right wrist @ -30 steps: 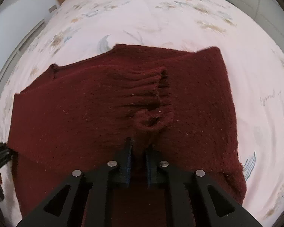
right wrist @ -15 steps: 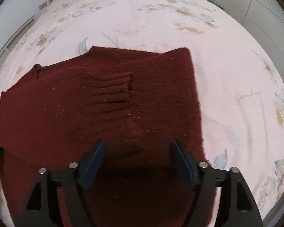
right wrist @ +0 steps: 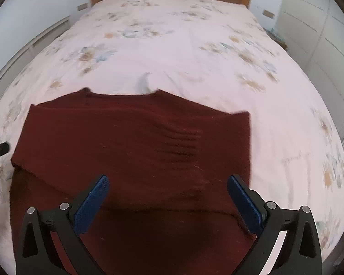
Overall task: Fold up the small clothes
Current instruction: 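Open both tools and lift them off the folded sweater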
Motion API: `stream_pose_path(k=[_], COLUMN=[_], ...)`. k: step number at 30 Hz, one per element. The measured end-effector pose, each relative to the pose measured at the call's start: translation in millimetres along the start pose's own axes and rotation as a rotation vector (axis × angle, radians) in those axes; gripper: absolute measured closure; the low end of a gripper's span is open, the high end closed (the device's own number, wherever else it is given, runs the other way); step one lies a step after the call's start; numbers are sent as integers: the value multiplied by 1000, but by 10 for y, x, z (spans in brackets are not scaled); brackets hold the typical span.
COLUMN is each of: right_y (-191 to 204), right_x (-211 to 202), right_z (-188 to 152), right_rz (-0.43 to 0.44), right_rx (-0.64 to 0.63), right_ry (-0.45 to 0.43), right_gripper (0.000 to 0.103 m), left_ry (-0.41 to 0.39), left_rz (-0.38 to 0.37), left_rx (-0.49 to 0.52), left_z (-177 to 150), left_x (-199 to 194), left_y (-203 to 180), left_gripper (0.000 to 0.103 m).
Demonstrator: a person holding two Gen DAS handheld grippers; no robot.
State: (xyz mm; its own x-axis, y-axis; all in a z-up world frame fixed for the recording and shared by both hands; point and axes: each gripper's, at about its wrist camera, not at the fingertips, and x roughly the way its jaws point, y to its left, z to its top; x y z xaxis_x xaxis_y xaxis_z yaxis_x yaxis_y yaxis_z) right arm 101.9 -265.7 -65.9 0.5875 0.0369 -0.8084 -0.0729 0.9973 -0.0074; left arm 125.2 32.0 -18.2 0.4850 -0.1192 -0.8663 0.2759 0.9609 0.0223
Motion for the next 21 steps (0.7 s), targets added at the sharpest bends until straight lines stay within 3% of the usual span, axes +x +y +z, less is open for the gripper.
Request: stream_pose_path(k=[4,10,18,21], right_y=[287,462,11,-242], right_x=[143,574,757,807], right_z=[-2,-124,-265,-329], right_rz=[11,33,-45,21], right_rx=[-38,-35,21,111], right_ry=[11,64,57,69], right_gripper=[0,0,0,0], left_ry=[1,104,105,103], left_rz=[-5,3,3,-21], left_rx=[58,73,75,18], left_z=[73,-61,-204,-272], left_x=[230,795,917,935], left_y=[-413,-730,-468,-244], left_gripper=[1,1,1,1])
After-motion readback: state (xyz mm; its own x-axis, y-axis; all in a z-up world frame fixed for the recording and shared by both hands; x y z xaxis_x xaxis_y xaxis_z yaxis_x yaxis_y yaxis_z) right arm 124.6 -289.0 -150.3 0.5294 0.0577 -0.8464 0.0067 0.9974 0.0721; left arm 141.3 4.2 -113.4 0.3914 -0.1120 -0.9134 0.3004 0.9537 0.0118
